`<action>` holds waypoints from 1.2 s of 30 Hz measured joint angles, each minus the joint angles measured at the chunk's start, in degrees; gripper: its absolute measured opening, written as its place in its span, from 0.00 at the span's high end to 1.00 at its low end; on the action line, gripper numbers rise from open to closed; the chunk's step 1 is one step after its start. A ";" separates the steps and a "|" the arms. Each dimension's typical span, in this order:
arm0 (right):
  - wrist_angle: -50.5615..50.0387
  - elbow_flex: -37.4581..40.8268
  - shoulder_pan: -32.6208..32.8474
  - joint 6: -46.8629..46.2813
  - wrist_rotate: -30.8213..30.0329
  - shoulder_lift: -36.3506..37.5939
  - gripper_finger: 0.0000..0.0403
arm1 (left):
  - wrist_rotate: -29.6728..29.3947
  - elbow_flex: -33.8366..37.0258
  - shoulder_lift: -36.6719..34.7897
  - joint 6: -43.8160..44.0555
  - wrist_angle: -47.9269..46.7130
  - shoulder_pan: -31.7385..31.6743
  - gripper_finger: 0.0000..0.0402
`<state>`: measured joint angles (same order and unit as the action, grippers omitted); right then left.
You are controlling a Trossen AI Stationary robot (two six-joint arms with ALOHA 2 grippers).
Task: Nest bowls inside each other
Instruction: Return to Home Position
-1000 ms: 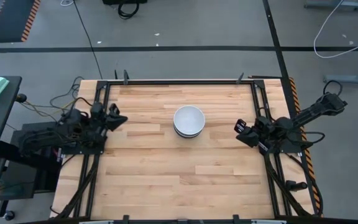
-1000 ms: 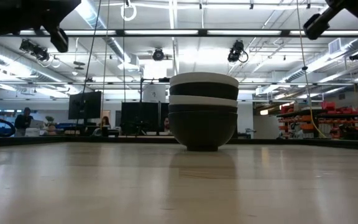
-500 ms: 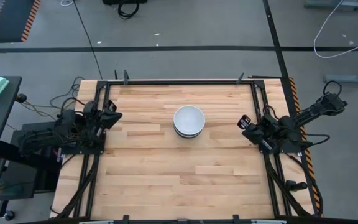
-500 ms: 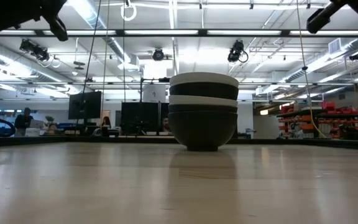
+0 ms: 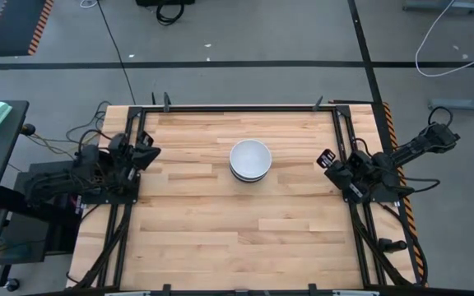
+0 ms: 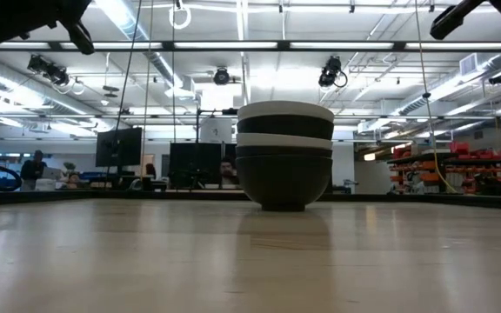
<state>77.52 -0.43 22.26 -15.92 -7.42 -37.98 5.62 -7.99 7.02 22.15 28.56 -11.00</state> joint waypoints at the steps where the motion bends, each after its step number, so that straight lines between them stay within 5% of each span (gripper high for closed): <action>1: 0.00 0.00 0.00 0.26 0.00 0.00 0.96 | 0.00 0.72 0.00 0.01 1.05 0.00 0.91; 9: -1.06 -0.03 -1.20 2.93 0.39 0.01 0.96 | -0.41 6.56 0.03 -0.73 15.50 0.00 0.91; 17: -19.85 -0.07 -7.68 3.67 3.04 -0.04 0.96 | -0.43 6.58 0.05 -1.94 5.74 -0.02 0.94; 31: -31.56 -0.07 -31.78 3.07 3.48 -0.02 0.96 | -0.45 6.58 0.03 -6.99 -0.39 -0.07 0.92; 36: -32.10 -0.07 -39.95 1.57 10.67 0.00 0.96 | -0.43 6.58 0.03 -6.12 -2.77 -0.07 0.94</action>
<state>45.42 -0.49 -17.69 -14.36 3.25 -37.98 5.19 -1.41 7.05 16.03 25.79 -11.07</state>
